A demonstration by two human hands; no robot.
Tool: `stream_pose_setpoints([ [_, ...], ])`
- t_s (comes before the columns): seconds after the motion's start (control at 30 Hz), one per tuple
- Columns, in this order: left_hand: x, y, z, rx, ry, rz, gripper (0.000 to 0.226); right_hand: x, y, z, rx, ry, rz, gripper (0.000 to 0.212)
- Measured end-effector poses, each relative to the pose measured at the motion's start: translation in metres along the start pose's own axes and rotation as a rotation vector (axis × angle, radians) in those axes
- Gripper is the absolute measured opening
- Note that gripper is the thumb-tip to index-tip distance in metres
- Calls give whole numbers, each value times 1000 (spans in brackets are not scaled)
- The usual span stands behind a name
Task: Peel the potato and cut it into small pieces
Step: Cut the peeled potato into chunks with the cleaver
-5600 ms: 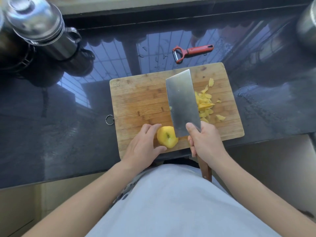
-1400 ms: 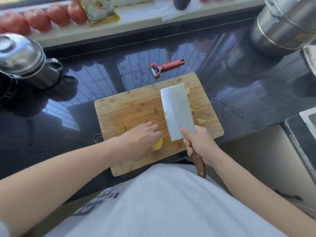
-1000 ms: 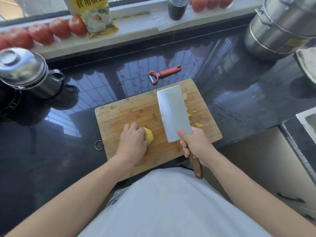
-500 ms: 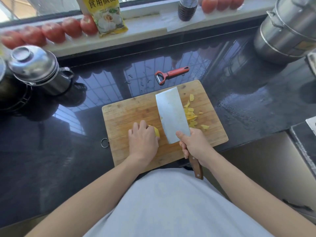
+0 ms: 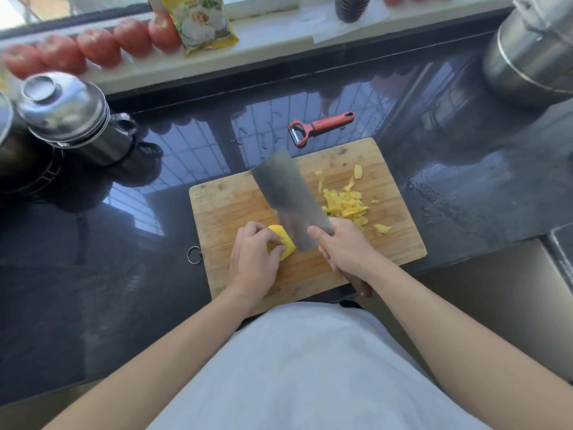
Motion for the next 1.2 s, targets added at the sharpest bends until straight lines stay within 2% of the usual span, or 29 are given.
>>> stream_pose_setpoints([
  [0.13,2,-1,-1,-3,-1,10,7,-4,-4,-5,-8,-50,109,34],
  [0.47,1,-1,0,35,31,16,9,-4,-7,-6,15,-135,82,31],
  [0.87,5,-8,1,21,38,69,6,8,1,3,68,-19,39,30],
  [1.2,5,-9,-2,-47,10,132,5,21,9,-10,122,49,-163,25],
])
Point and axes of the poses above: each hand's wrist, its own z-axis away from the middle knuckle, its own x-axis out of the palm, y = z × x, the point moved 6 cm from there along -z, towards the middle knuckle, and after that the axes turned 4 degrees about -z, right-handed, at the moved point
